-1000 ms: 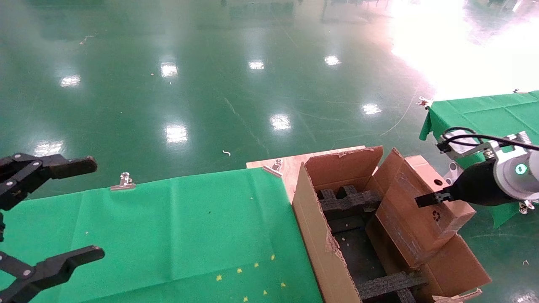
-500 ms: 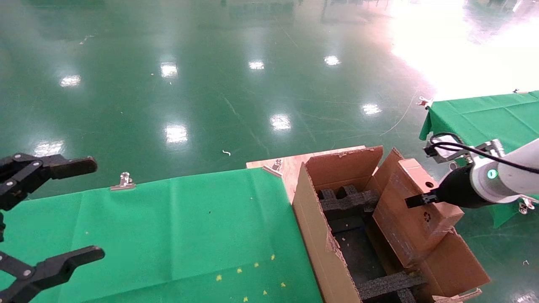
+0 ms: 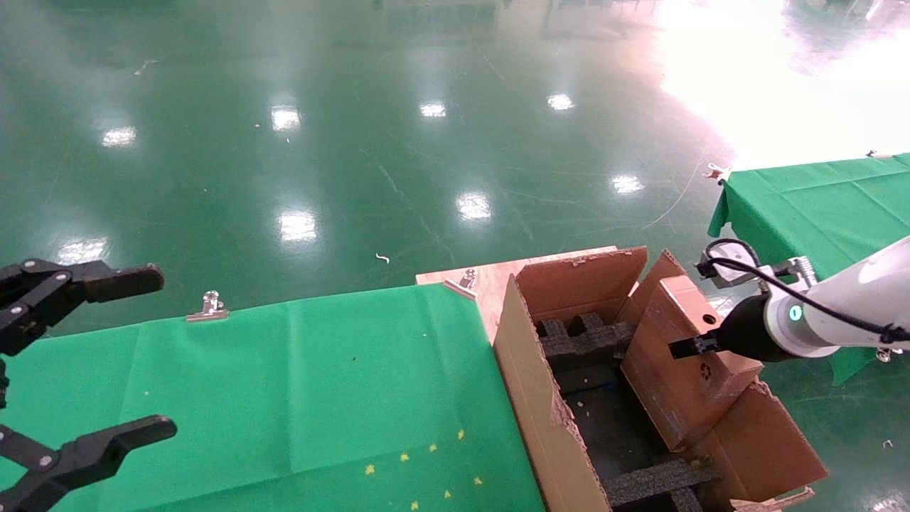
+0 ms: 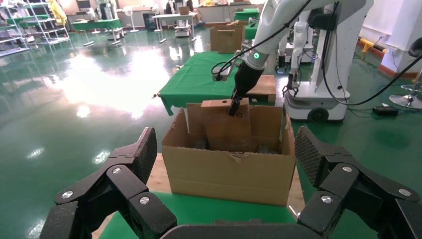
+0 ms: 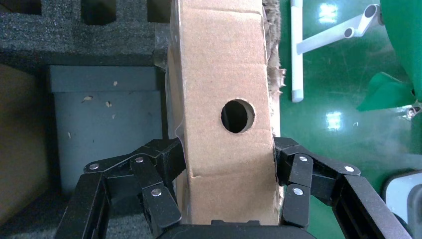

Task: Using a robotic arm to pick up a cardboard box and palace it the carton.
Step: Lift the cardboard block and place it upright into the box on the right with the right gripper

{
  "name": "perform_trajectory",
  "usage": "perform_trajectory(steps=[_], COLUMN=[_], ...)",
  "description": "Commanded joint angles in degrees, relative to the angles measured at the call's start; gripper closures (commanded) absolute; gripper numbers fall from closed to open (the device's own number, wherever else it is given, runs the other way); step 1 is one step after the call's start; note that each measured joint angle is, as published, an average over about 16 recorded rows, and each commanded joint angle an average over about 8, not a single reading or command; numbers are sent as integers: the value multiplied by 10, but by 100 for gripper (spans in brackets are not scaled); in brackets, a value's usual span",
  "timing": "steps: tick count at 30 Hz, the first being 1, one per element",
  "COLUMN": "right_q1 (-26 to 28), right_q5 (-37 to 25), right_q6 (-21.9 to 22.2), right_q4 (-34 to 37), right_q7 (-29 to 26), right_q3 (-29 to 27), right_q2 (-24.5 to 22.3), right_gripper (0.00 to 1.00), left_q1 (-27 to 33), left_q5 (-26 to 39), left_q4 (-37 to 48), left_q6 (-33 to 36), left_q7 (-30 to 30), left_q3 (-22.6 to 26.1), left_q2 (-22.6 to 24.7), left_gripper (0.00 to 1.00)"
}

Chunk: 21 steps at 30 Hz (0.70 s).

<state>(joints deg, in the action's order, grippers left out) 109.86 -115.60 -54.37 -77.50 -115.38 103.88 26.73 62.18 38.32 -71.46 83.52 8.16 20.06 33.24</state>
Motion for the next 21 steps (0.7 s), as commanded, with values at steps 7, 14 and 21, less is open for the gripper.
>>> perform_trajectory(steps=[7,14,21], right_q1=[-30,-59,-86], right_q5=[-25,-42,-54], right_q6=[34,67,96], right_q4=[2,6,17], right_q7=[-27,-50,-68], right_q3=[8,14,20], right_q2=[5,7,12], right_gripper=[100,100,100], left_q1=[0,0,0], left_q5=[0,0,0], left_q4=[0,0,0], left_q6=[0,0,0], left_q7=[0,0,0], left_q3=[0,0,0], left_q2=[0,0,0], left_gripper=[0,0,0])
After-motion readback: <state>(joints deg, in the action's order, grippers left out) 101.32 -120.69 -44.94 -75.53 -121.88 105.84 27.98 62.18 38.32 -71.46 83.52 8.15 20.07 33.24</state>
